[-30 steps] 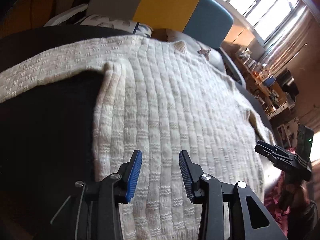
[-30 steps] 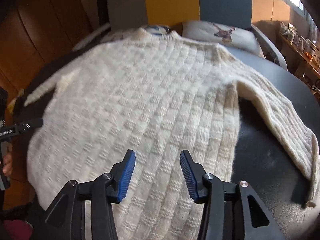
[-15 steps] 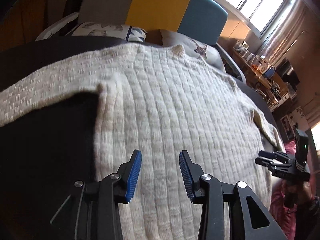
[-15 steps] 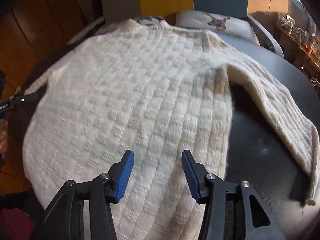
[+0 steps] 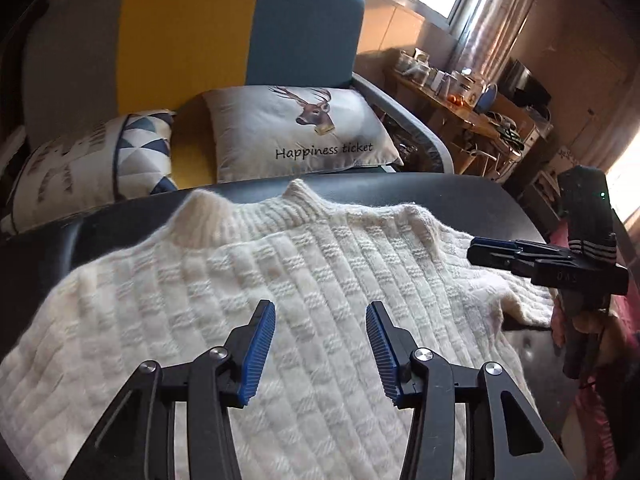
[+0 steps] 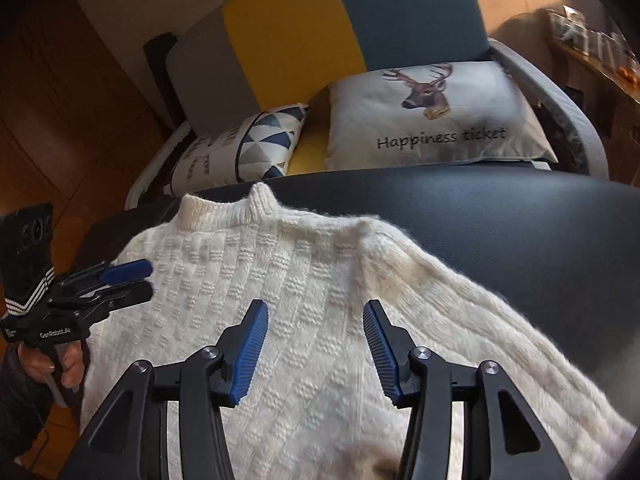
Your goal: Fold clothes
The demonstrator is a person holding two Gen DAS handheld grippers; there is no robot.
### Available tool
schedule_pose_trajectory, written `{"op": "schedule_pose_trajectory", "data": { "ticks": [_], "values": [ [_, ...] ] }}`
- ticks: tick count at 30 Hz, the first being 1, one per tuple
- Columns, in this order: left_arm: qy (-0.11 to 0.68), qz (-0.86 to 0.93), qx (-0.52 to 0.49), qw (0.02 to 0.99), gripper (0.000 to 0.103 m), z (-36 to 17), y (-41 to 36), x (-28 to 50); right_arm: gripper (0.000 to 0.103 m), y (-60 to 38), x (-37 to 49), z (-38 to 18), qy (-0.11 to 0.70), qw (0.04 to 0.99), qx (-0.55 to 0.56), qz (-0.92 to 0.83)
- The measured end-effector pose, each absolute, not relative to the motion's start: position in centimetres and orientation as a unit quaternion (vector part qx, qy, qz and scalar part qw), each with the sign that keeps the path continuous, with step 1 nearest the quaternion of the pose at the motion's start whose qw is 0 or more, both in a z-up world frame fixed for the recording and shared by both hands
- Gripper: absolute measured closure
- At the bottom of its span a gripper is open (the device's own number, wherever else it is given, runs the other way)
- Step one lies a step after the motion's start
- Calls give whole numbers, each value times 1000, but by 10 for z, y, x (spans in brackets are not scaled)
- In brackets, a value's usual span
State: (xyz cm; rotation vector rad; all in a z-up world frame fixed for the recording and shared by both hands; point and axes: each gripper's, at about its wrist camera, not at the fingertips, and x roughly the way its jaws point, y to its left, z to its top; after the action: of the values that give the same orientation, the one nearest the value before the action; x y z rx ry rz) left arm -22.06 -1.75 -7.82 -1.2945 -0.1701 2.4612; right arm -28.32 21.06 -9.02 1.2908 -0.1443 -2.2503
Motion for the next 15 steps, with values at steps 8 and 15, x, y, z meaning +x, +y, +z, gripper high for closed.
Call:
{"op": "schedule_pose_trajectory", "data": {
  "ticks": [8, 15],
  "values": [
    [-38, 862, -482, 152, 56, -126, 24, -293, 61, 195, -317, -134, 31, 205, 489, -847],
    [-38, 879, -441, 177, 56, -101, 3, -269, 60, 201, -301, -127, 52, 203, 465, -860]
  ]
}}
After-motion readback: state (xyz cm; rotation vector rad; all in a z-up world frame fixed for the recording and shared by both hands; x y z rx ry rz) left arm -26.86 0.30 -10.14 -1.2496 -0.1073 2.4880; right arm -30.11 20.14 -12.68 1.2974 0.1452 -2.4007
